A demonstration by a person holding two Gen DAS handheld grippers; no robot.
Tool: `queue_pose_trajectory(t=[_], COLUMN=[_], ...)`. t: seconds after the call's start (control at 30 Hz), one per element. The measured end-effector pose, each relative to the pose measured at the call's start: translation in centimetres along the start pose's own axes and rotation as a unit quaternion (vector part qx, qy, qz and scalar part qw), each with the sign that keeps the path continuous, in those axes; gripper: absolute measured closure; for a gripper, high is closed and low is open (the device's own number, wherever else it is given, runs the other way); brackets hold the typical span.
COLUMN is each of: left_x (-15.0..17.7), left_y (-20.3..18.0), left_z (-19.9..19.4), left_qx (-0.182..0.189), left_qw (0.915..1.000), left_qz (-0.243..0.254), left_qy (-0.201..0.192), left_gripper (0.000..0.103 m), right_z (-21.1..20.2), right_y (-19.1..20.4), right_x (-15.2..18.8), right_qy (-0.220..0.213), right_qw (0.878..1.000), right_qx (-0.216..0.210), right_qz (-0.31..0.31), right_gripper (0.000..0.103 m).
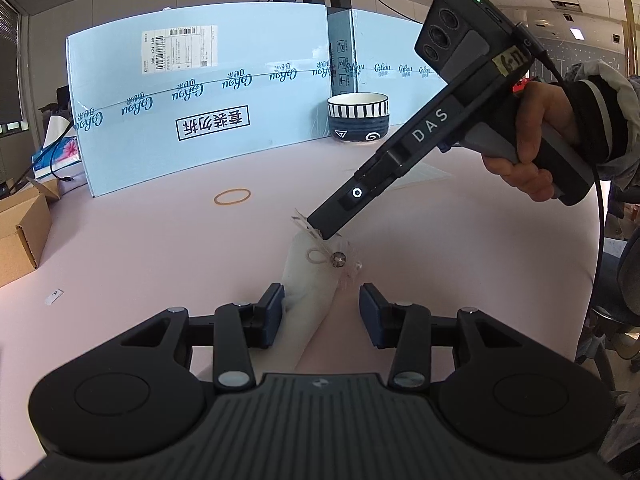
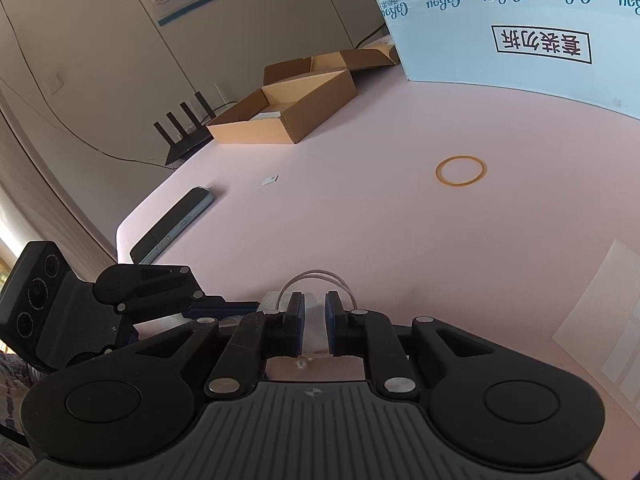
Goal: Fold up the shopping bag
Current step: 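Carry the hair tie to the bag while the left gripper grasps the folded bag, then stretch the hair tie around the bag with the right gripper while the left gripper holds it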
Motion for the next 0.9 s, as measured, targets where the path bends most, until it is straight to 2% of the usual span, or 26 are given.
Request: queue_pose_trajectory(t=[0.1, 0.2, 0.27, 0.37, 0.67, 0.9], left_x=[0.0, 0.0, 0.0, 0.1, 0.2, 0.1], left_y=[-0.1, -0.3, -0.4, -0.7, -0.7, -0.9], left_z=[0.0, 0.0, -0.1, -0.2, -0.1, -0.1], left_qx=[0.001, 0.000, -0.001, -0.005, -0.004, -0.005], left_qw=[1.0000, 1.0000, 0.9999, 0.9997, 0.9996, 0.9995], left_qz=[0.004, 0.009, 0.015, 0.026, 0.027, 0.030], left_qy=[0.000, 0.000, 0.000, -0.002, -0.001, -0.001], left_gripper=[0.065, 0.065, 0.065, 0.065, 0.065, 0.065], right_z=[-0.5, 0.1, 0.7, 0.4, 0.2, 1.1], right_y=[-0.2, -0.7, -1.2, -1.6, -1.5, -2.1], right_x=[-0.3, -0.1, 0.3, 0.5, 0.4, 0.7], right_qy=[-0.011, -0.002, 0.005, 0.001, 0.004, 0.005], right_qw=[1.000, 0.999, 0.999, 0.997, 0.996, 0.993], right_qx=[-0.016, -0.027, -0.018, -0.031, -0.043, -0.049], right_qz=[0.017, 0.039, 0.049, 0.074, 0.080, 0.112], right_gripper=[0.078, 0.077, 0.077, 0.077, 0.077, 0.072])
Point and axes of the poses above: each gripper's, at about its wrist camera, not at the fingertips, and z roughly the way its jaws point, y to its left, x to its underside, the point moved 5 cm from there along z, roughly the way its jaws point, and after that the axes turned 3 degrees about -y, right-handed, at the moved point
